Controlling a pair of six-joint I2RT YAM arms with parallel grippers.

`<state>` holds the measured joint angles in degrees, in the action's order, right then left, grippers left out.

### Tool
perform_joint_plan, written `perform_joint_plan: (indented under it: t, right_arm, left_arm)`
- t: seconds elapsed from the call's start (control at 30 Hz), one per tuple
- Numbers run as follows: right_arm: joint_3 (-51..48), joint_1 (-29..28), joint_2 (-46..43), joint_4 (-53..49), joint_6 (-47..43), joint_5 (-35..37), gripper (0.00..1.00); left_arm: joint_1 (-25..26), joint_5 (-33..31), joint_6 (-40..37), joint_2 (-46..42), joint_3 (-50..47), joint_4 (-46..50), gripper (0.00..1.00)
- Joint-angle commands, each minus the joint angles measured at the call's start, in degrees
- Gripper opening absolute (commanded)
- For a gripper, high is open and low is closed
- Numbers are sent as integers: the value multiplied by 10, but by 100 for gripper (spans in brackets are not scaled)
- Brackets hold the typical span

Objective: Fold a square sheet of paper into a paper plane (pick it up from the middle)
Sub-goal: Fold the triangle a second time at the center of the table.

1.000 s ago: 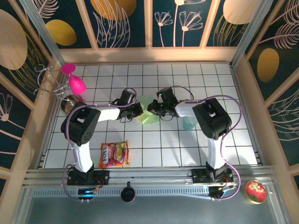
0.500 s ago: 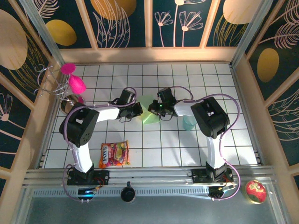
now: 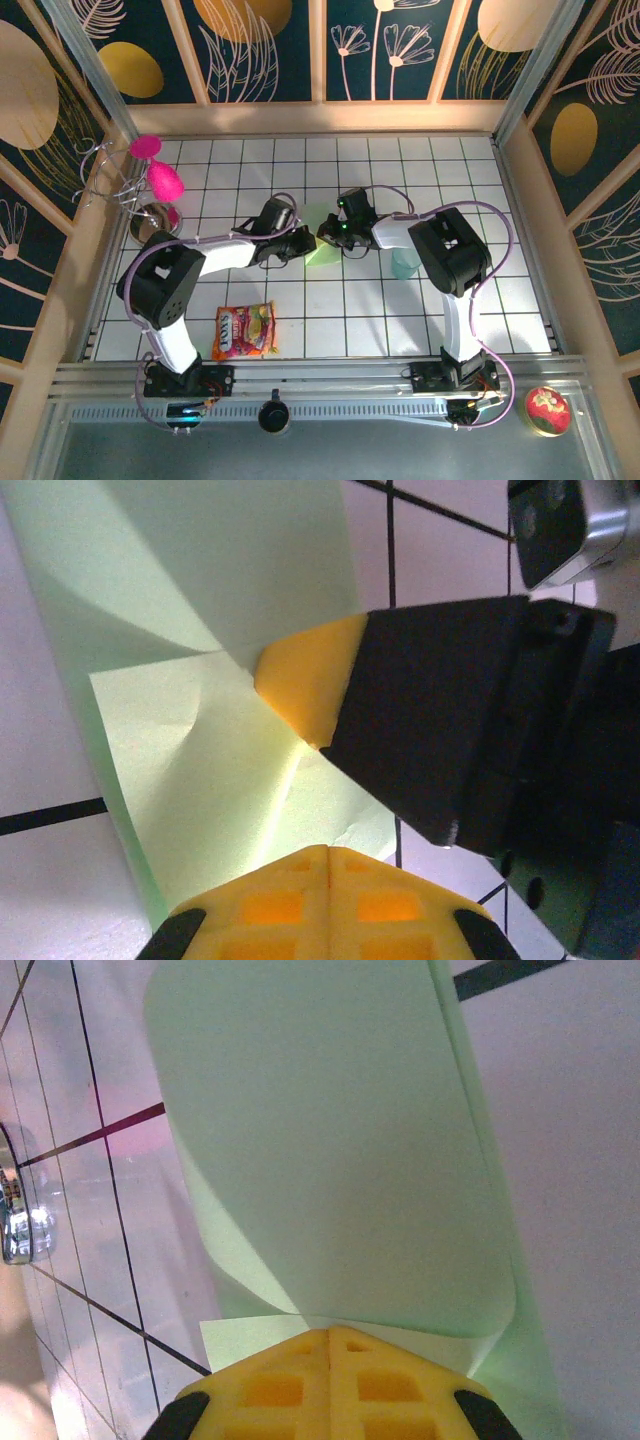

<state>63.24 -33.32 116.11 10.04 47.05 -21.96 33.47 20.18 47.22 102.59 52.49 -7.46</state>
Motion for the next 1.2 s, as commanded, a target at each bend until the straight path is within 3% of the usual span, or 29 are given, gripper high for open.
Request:
perform_joint_plan:
  t: [0.0,0.57,1.17]
  right_arm:
    - [-22,1,27,-52,7,49,0]
    - [-24,3,29,-50,8,45,0]
    - [-34,11,38,-61,10,54,0]
  left_arm:
    - [5,8,-3,20,14,10,0]
    - [9,-6,-53,82,85,81,0]
    - [9,-29,-101,75,55,141,0]
